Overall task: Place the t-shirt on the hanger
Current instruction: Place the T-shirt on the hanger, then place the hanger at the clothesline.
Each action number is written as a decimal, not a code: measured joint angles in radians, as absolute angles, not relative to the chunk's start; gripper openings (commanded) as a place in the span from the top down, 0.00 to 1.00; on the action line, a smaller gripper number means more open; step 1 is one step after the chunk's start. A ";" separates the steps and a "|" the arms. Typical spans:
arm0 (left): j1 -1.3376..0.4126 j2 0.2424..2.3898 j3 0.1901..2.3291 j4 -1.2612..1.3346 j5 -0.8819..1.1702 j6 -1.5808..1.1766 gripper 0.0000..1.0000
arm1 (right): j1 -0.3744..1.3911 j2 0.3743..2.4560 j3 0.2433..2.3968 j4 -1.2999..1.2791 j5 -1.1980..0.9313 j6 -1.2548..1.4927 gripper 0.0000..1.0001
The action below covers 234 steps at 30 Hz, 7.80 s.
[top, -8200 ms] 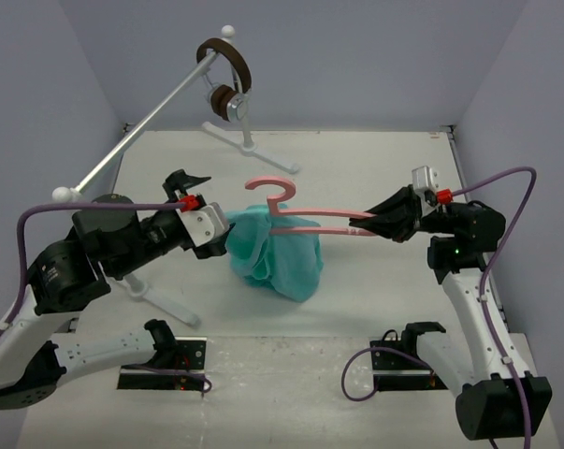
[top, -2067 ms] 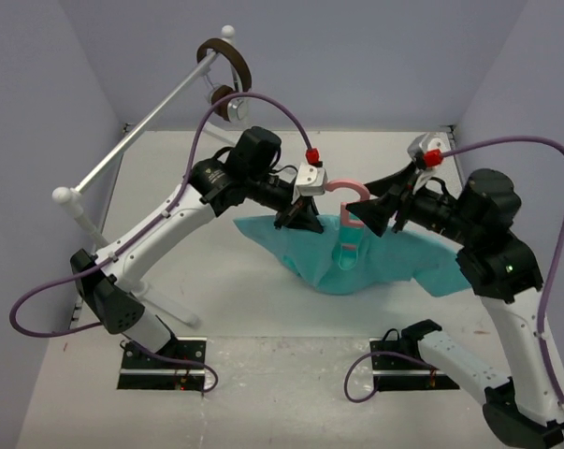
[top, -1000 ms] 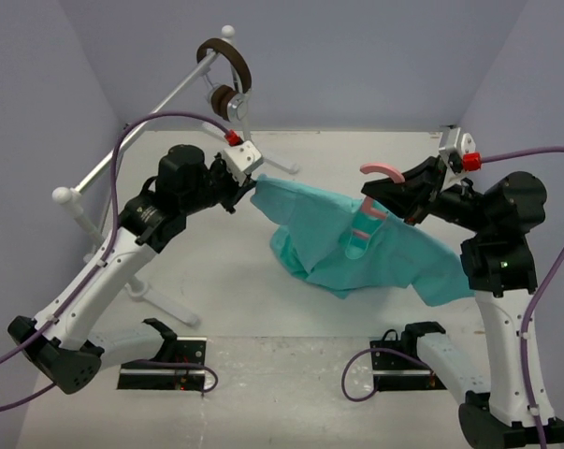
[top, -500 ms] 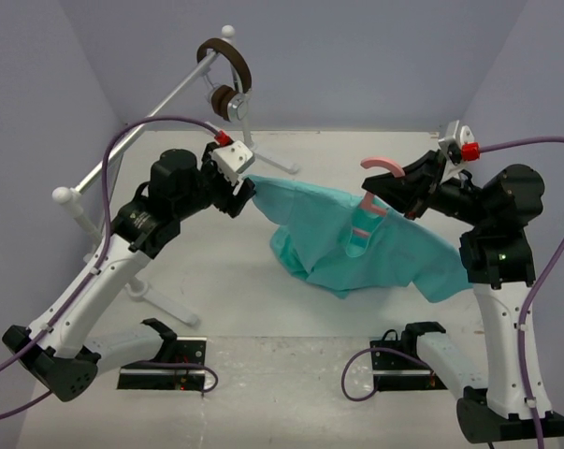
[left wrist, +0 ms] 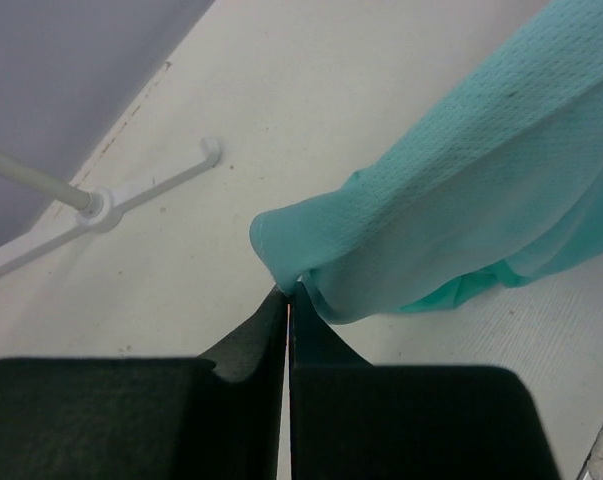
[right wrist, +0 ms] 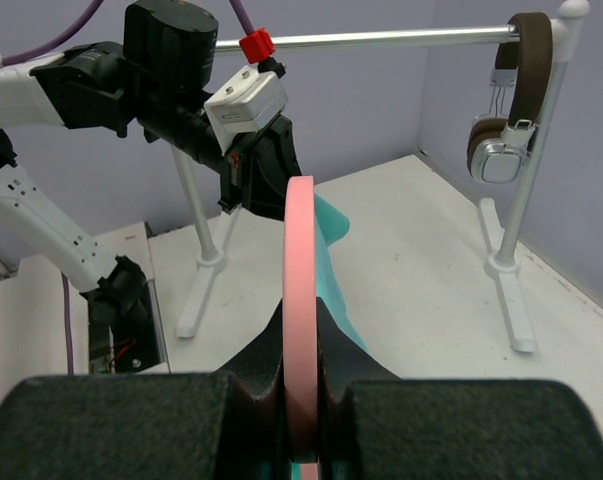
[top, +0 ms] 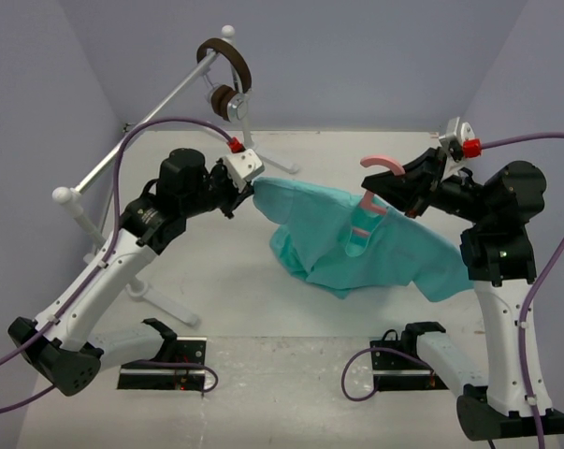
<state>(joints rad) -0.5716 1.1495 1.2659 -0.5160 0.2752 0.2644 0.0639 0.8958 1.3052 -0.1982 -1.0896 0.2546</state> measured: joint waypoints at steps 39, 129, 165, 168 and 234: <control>-0.448 1.176 1.465 0.027 0.971 -0.233 0.14 | 0.225 1.013 1.301 -0.255 -1.043 0.180 1.00; -0.393 1.303 1.711 -0.202 1.159 -0.212 1.00 | 0.176 0.491 0.949 -0.390 -0.718 0.078 0.43; -0.382 1.337 1.660 0.078 1.163 -0.424 0.00 | 0.432 0.854 1.133 -0.521 -0.860 -0.213 1.00; -0.381 1.314 1.661 0.045 1.019 -0.424 0.00 | 0.433 0.856 1.119 -0.500 -0.845 -0.189 1.00; -0.375 0.368 1.127 -0.570 -0.214 -0.166 0.00 | 0.860 1.150 1.327 -0.211 0.196 0.174 0.01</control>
<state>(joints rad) -0.3752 0.3677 1.1274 -0.5697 -0.2141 -0.1660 0.8600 1.1504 1.3268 -0.2108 0.1964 0.1739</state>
